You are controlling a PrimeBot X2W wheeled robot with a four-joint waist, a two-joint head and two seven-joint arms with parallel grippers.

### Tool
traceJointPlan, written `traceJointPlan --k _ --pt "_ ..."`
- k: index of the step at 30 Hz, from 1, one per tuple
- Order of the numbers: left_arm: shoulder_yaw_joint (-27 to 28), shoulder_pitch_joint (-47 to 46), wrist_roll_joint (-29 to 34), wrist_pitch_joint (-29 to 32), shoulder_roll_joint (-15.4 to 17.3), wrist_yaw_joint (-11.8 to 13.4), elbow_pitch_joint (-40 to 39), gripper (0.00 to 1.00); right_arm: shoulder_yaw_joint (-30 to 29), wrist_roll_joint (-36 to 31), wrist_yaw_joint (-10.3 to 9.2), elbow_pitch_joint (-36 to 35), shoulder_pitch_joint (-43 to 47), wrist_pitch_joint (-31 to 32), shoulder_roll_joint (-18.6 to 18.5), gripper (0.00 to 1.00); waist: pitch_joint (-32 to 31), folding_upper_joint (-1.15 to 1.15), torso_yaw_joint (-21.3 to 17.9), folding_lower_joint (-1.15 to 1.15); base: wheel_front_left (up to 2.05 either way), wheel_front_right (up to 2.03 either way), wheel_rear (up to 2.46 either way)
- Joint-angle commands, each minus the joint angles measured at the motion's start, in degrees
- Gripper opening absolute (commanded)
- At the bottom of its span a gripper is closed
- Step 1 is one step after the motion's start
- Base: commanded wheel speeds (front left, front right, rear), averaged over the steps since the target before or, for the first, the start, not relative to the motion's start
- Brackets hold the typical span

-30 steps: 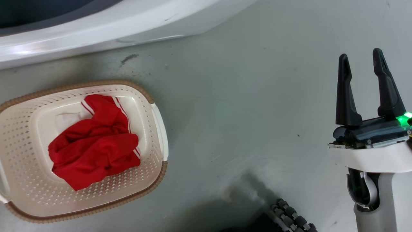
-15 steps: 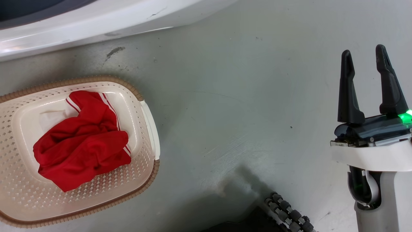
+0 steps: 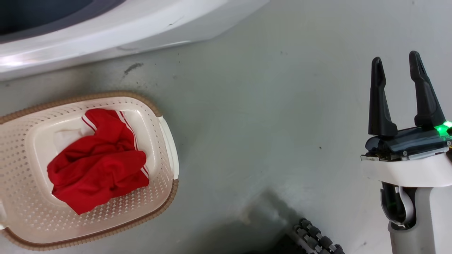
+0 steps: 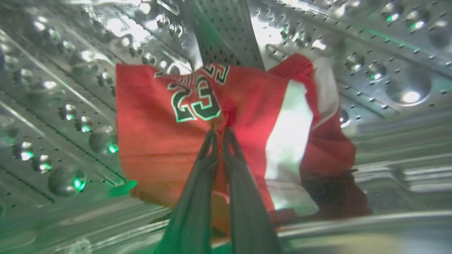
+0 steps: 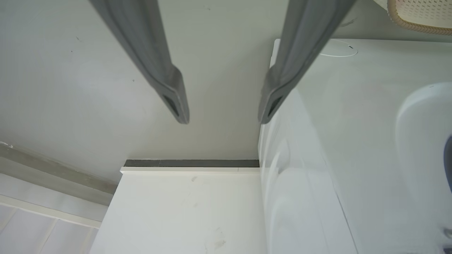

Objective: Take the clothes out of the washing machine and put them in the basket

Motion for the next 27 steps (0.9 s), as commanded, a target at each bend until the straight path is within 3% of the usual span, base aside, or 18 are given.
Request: traceJointPlan --k 1,10,27 --pt "-0.2 1.5 -0.3 -1.8 -0.4 0.1 0.2 0.0 -0.3 -0.6 -0.04 0.1 0.5 -0.1 0.1 1.0 -1.6 0.0 0.6 -0.01 0.0 0.0 0.0" --pt "-0.6 7.8 -3.5 -12.4 -3.1 0.0 -1.2 0.0 -0.7 -3.0 -0.04 1.0 1.9 -0.1 0.1 1.0 -7.8 0.0 3.6 -0.01 0.0 0.0 0.0" --pt "-8.3 24.2 -10.9 -28.1 -5.9 0.0 -6.2 0.0 -1.3 -7.0 -0.04 2.1 5.2 -0.1 0.1 1.0 -17.8 0.0 9.7 -0.01 0.0 0.0 0.0"
